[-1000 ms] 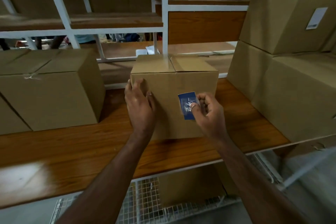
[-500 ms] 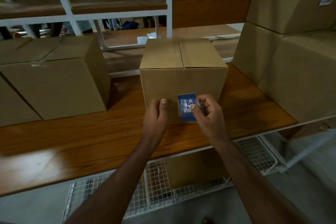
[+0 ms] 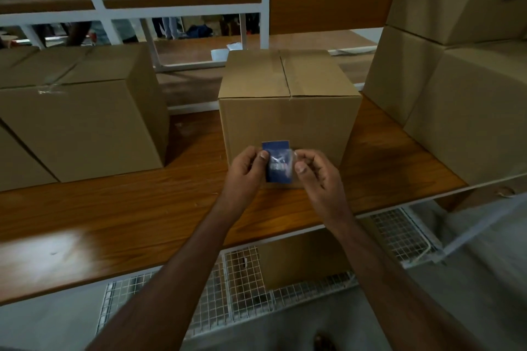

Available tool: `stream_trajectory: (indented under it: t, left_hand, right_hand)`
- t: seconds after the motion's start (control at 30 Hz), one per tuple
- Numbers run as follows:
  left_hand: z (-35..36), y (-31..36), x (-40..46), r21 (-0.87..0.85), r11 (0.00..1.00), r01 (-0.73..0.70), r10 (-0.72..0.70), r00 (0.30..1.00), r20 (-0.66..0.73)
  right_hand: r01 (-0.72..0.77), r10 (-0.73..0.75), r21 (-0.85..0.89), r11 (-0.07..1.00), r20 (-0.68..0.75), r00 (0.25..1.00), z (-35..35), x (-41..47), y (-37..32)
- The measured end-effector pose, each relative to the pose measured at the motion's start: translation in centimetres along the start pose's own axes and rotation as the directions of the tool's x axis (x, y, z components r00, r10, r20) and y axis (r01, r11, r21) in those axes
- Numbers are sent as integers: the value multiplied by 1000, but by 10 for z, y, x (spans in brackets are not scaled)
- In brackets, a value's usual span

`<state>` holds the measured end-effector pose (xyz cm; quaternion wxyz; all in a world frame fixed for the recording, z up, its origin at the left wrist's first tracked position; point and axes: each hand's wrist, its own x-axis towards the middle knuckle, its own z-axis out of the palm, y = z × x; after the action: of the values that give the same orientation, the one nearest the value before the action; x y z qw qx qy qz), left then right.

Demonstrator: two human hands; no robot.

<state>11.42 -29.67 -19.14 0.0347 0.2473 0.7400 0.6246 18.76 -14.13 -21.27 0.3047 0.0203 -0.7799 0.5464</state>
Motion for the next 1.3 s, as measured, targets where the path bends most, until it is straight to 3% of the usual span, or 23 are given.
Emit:
stream_trajectory:
  t: [0.07,0.17,0.27,0.37,0.6,0.77,0.97,1.13,1.3]
  left_hand:
    - [-12,-14,4,262,960,-103,137,984,-118]
    - [-32,-25,8,572,786,-235,391,906,-165]
    - [-53,-17,24,653,677,-338,563,810,-164]
    - [-68,3,46,615,649,-447,650,746,-144]
    - [-78,23,79,219,885,-410,424,905,-22]
    - [-71,18,79,175,891,-420,428,904,-9]
    - [-73,21,79,204,885,-418,426,905,5]
    - [-78,18,83,254,871,-421,428,903,32]
    - [-78,18,85,273,863,-424,438,899,11]
  right_hand:
    - [7,-9,-63,998,-25,1000,-1,1,7]
    - [71,-88,-301,951,-45,995,-3,11,19]
    - [152,-167,-475,867,12,986,-2,23,26]
    - [195,-204,-526,828,41,978,3,32,28]
    - [207,-234,-564,800,24,972,13,37,40]
    - [214,-292,-668,713,-4,957,12,31,44]
    - [198,-212,-793,575,90,973,20,17,62]
    - [254,-298,-773,582,87,950,22,34,44]
    - [243,-245,-804,543,124,961,29,27,53]
